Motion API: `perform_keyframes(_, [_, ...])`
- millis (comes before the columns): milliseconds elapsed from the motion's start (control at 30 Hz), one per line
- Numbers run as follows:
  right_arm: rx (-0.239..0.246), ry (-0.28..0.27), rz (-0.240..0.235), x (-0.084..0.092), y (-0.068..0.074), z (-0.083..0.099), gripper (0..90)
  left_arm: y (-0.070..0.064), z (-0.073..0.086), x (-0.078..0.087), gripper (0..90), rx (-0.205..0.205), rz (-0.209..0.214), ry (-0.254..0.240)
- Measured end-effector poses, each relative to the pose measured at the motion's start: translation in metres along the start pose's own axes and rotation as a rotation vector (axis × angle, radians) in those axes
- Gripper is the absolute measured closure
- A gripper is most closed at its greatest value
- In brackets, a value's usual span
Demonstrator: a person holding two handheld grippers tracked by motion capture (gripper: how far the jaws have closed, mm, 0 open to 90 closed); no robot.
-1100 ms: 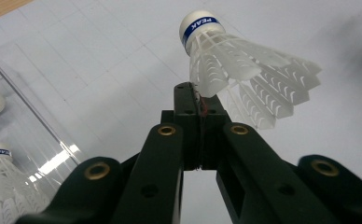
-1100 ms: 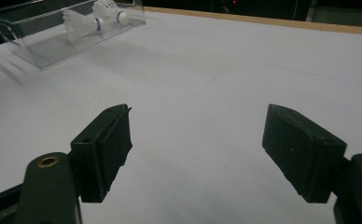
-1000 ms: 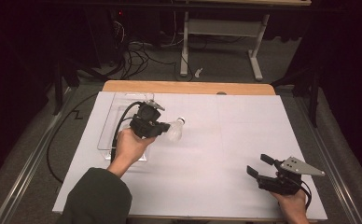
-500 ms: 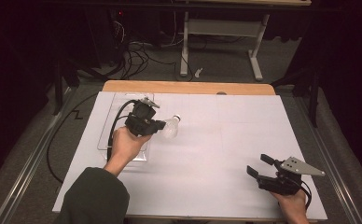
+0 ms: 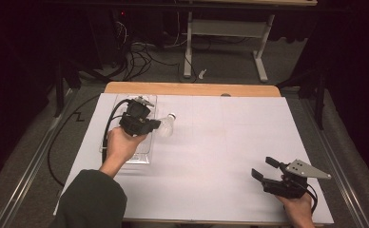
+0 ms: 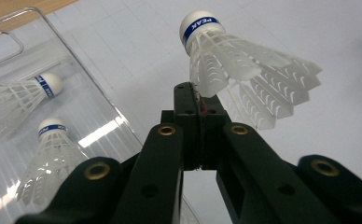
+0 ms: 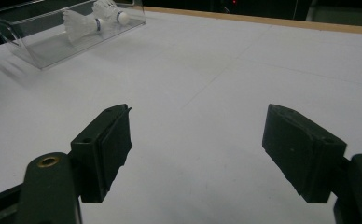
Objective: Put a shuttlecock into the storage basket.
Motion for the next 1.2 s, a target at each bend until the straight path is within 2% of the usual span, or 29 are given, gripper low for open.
perform_keyframes(800, [-0.004,0.001,0.001,0.000,0.000,0.000,24.0,0.032,-0.001,0.011,89.4,0.078,-0.045,-0.031])
perform_keyframes(1200, [-0.001,0.000,0.001,0.000,0.000,0.000,24.0,0.046,0.001,0.013,89.4,0.109,-0.082,-0.026])
Point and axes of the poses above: each handheld gripper's, and its own axes: x roughly backward along the jaws, z roughly out of its underside, y roughly to its left, the point moved 6 cm from there along -x, roughly forward along the jaws, and after that the axes turned 9 degrees about x, right-handed, at the moved point
